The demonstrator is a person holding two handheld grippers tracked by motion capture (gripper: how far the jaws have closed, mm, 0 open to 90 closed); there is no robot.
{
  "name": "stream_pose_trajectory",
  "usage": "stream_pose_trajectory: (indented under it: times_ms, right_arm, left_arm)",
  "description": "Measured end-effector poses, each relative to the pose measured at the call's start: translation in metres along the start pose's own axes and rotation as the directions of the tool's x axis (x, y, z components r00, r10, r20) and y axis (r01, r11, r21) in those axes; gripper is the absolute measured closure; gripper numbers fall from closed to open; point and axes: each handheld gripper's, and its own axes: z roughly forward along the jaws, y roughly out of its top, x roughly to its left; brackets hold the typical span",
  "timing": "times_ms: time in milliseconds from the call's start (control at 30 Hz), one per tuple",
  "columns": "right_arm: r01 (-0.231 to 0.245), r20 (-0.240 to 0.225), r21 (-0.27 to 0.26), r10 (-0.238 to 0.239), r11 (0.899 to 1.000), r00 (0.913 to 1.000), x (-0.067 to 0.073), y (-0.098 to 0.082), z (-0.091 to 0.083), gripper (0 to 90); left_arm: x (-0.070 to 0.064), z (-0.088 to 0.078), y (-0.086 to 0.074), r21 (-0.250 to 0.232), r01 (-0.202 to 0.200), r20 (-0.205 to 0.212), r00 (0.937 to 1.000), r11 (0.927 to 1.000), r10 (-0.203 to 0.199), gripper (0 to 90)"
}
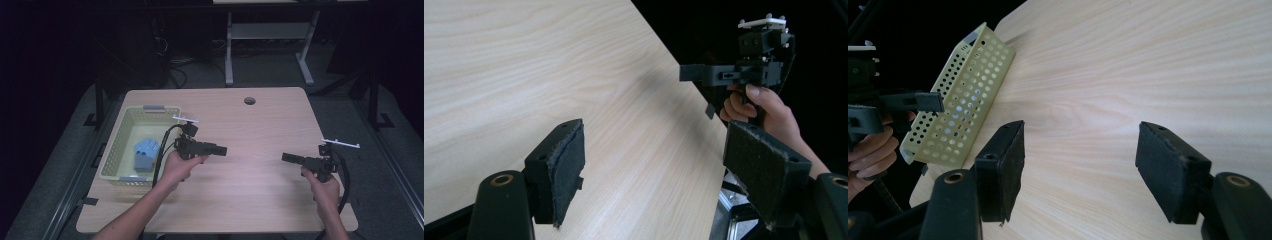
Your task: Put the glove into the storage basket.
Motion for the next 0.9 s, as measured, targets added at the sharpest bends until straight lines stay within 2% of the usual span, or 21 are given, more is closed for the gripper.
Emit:
stream_pose_trajectory:
  times_ms: [33, 300, 333, 433, 633, 900]
  right_arm:
    - [-0.008, -0.002, -0.002, 0.008, 1.000, 1.0000, -0.004, -0.004, -0.002, 35.7]
    - [-0.020, -0.003, -0.017, 0.020, 1.000, 0.9998, -0.012, -0.010, -0.012, 35.2]
    - [-0.013, 0.012, -0.017, 0.013, 1.000, 0.9998, -0.014, -0.012, -0.015, 34.9]
    - [-0.011, 0.016, -0.017, 0.011, 1.000, 0.9998, -0.018, -0.016, -0.019, 34.2]
    - [-0.008, 0.020, -0.013, 0.008, 1.000, 0.9998, -0.023, -0.027, -0.025, 33.7]
    - [-0.017, 0.010, -0.016, 0.017, 1.000, 0.9998, -0.028, -0.035, -0.031, 33.1]
  left_arm:
    - [-0.001, 0.003, -0.002, -0.003, 0.000, 0.003, 1.0000, 1.0000, 0.000, 24.5]
    - [-0.004, 0.013, -0.010, 0.004, -0.018, -0.005, 0.9998, 0.9998, 0.018, 24.5]
    - [-0.006, 0.015, -0.013, 0.009, -0.029, -0.010, 0.9995, 0.9995, 0.029, 24.5]
    - [-0.007, 0.020, -0.019, 0.020, -0.040, -0.001, 0.9992, 0.9990, 0.040, 24.5]
    - [-0.008, 0.027, -0.029, 0.023, -0.032, 0.017, 0.9993, 0.9992, 0.032, 24.5]
    - [-0.009, 0.034, -0.039, 0.028, -0.053, 0.009, 0.9986, 0.9982, 0.053, 24.5]
